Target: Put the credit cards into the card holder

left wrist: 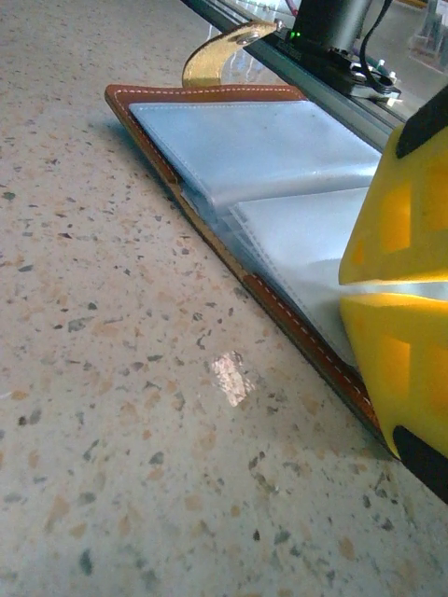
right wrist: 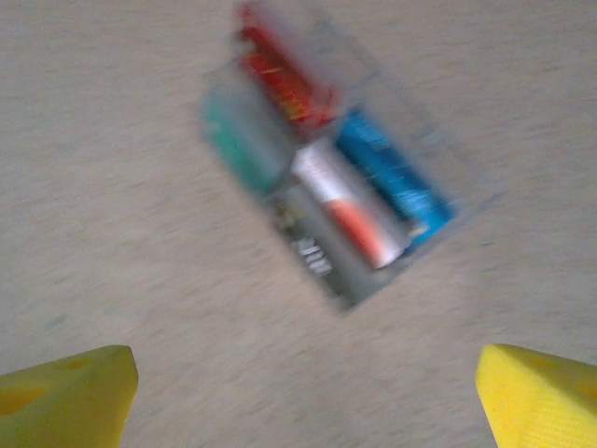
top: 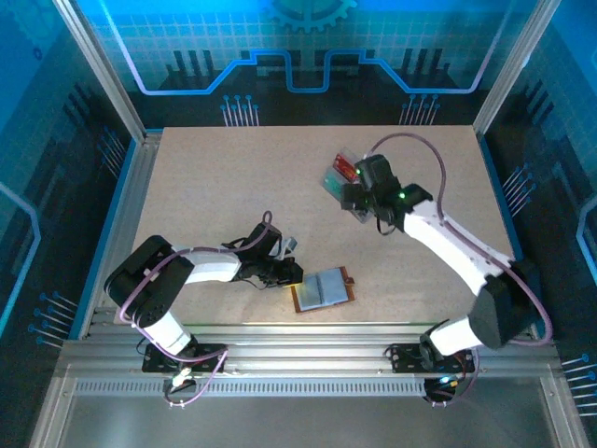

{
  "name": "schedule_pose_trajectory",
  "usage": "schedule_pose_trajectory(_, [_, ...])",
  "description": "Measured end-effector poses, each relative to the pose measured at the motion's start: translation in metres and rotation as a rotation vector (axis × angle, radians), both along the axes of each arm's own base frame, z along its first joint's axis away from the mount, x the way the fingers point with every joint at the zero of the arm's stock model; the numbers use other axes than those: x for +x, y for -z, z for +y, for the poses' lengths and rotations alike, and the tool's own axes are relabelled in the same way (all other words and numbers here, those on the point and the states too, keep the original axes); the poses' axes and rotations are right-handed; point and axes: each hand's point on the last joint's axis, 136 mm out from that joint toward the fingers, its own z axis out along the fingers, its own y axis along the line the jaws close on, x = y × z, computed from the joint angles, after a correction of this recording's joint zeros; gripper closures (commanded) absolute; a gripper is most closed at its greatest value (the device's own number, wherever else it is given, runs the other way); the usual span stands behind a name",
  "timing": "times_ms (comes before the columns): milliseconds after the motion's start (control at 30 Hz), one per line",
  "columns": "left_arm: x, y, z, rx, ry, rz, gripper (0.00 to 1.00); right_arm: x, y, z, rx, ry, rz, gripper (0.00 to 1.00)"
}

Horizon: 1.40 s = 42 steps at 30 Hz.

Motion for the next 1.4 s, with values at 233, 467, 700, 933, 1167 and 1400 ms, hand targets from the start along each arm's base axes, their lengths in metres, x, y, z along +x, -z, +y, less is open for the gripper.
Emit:
schedule_pose_trajectory(233, [0.0, 0.0, -0.001, 0.002, 0.015, -0.012, 0.86, 0.055, 0.041, -0.035, -0.25, 0.077, 0.103, 0.25])
schedule_pose_trajectory(467, [0.0, 0.0, -0.001, 0.002, 0.016, -0.012, 0.85, 0.087, 0.051, -0.037, -0.341, 0.058, 0.133, 0.33])
schedule_pose_trajectory(700, [0.0, 0.0, -0.002, 0.002, 0.017, -0.012, 0.85, 0.088, 0.059, -0.045, -0.374, 0.043, 0.169, 0.39])
schedule_pose_trajectory(933, [0.0, 0.0, -0.002, 0.002, 0.017, -0.013, 0.85, 0.088, 0.073, -0.045, -0.399, 0.026, 0.205, 0.4])
schedule_pose_trajectory(1167, [-0.001, 0.0, -0.002, 0.002, 0.018, -0.012, 0.85, 0.091, 0.082, -0.048, -0.431, 0.024, 0.221, 0.48])
schedule_pose_trajectory(1400, [0.0, 0.0, -0.002, 0.0, 0.018, -0.013, 0.85, 0.092, 0.083, -0.05, -0.443, 0.022, 0.226, 0.55])
